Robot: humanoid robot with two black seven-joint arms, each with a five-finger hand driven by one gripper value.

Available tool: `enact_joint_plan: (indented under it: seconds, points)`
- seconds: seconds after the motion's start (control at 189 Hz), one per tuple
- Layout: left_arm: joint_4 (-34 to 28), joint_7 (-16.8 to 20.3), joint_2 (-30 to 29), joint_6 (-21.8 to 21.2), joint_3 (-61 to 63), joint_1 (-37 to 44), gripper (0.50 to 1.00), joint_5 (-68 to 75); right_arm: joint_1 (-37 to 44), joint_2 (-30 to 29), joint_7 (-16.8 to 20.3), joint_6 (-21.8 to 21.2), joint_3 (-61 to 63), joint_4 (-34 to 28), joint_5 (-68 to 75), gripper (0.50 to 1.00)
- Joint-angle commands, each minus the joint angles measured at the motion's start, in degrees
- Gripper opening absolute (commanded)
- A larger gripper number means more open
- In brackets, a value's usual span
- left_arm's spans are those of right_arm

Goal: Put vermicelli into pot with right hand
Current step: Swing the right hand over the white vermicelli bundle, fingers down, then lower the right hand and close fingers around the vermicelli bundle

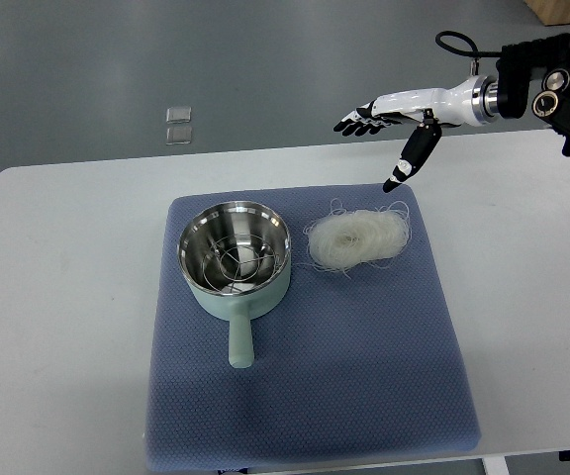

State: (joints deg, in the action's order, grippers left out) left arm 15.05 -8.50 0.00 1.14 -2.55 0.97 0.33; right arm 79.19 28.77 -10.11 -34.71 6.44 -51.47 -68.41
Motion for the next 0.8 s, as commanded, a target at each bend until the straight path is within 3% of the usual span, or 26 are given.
enact_joint_plan:
  seconds: [0.0,0.122,0.291,0.54,0.794]
  points:
    - [0.07,-0.02,0.0,0.0,0.0,0.0,1.0,0.03,6.77,-0.21,0.09,-0.29,-8.11,-0.65,-0.58,0.952]
    - [0.16,-0.02,0.0,0.0,0.0,0.0,1.0,0.03,9.32,-1.44,0.44,-0.29,-11.01,-2.41,-0.58,0.952]
    - [-0.11,-0.02,0.0,0.0,0.09,0.0,1.0,-0.06,9.32,-4.87,3.69,-0.29,-11.27,-2.58,-0.23,0.952]
    - [0.07,-0.02,0.0,0.0,0.0,0.0,1.0,-0.06,4.57,-8.29,5.54,-0.27,-10.48,-1.26,0.83,0.952]
    - [-0.11,-0.02,0.0,-0.09,0.0,0.0,1.0,-0.06,-1.67,-11.11,5.89,4.3,-10.22,2.16,0.56,0.952]
